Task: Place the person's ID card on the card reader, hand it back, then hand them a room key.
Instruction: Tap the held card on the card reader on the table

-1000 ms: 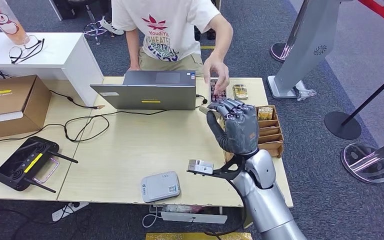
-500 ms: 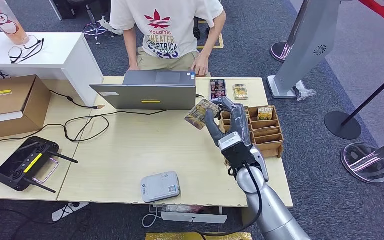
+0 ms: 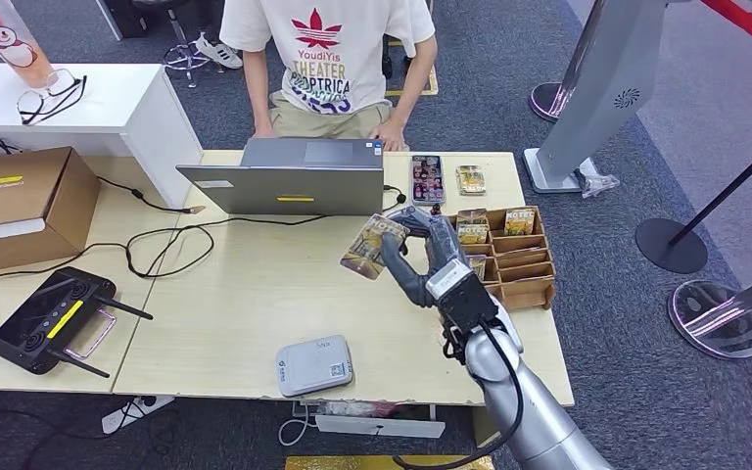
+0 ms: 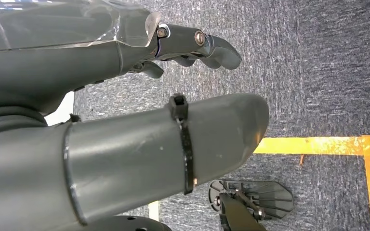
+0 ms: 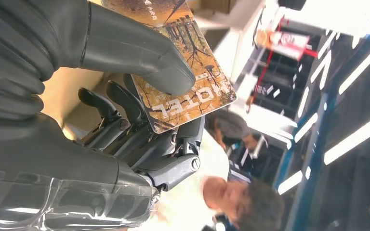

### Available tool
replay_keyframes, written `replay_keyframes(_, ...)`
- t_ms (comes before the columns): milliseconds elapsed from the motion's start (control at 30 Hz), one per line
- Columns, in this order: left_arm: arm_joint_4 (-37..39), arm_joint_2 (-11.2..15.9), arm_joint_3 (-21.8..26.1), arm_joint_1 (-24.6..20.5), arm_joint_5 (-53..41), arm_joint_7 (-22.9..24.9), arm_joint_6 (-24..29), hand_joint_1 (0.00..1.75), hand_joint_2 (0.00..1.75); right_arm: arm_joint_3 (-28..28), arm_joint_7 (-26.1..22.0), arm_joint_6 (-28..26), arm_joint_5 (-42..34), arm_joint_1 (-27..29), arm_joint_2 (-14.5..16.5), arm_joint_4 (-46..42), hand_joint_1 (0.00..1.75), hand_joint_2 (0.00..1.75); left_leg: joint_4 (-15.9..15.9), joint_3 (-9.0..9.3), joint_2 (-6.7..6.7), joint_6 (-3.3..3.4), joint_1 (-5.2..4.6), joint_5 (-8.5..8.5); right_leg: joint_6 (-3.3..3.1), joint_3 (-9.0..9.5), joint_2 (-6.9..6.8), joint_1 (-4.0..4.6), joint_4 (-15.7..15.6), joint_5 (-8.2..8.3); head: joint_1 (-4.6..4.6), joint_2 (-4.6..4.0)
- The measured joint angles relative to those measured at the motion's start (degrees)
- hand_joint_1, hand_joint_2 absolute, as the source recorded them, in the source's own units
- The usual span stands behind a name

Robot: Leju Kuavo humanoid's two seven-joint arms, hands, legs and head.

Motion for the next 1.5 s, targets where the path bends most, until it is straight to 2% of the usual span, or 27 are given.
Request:
replay_keyframes(200,0.0,0.0,0.0,-0.1,-0.3,0.2,-0.4,0.00,0.00,3.5,1.7,3.9,-0.5,-0.1,-0.2,2.5,1.75,1.75,0.0,0.00,0.00,0.00,0.01,0.00,0.00,0.00,0.00,0.01,0.0,0.00,0.00,0.00)
replay_keyframes(500,0.0,0.0,0.0,-0.1,-0.3,0.2,-0.4,0.00,0.00,8.1,3.1,6.4,-1.5,-1.1,-0.3,7.6,1.75,1.75,0.0,0.00,0.00,0.00,0.00,0.00,0.00,0.01,0.00,0.00,0.0,0.00,0.00,0.00)
replay_keyframes(800,0.0,0.1,0.0,-0.1,-0.3,-0.1,-0.9,0.00,0.00,13.5,3.8,7.7,-1.8,-3.1,-0.2,16.7,1.75,1.75,0.0,0.00,-0.01,0.00,0.01,0.00,0.00,0.01,-0.01,0.00,0.0,0.00,0.00,0.00)
replay_keyframes(1200,0.0,0.1,0.0,-0.1,-0.9,0.0,-0.9,0.00,0.00,16.2,3.7,9.2,-1.8,-7.0,-0.1,24.1,1.75,1.75,0.0,0.00,0.00,0.00,0.00,0.01,0.00,0.01,-0.01,0.00,0.0,0.01,0.00,0.00)
replay_keyframes(1500,0.0,0.1,0.0,-0.3,-1.6,0.6,-0.9,0.00,0.00,19.2,3.4,11.8,-1.5,-10.9,1.6,30.6,1.75,1.75,0.0,0.01,0.00,-0.01,0.01,0.02,-0.01,0.01,0.00,0.01,0.0,0.02,0.00,0.00)
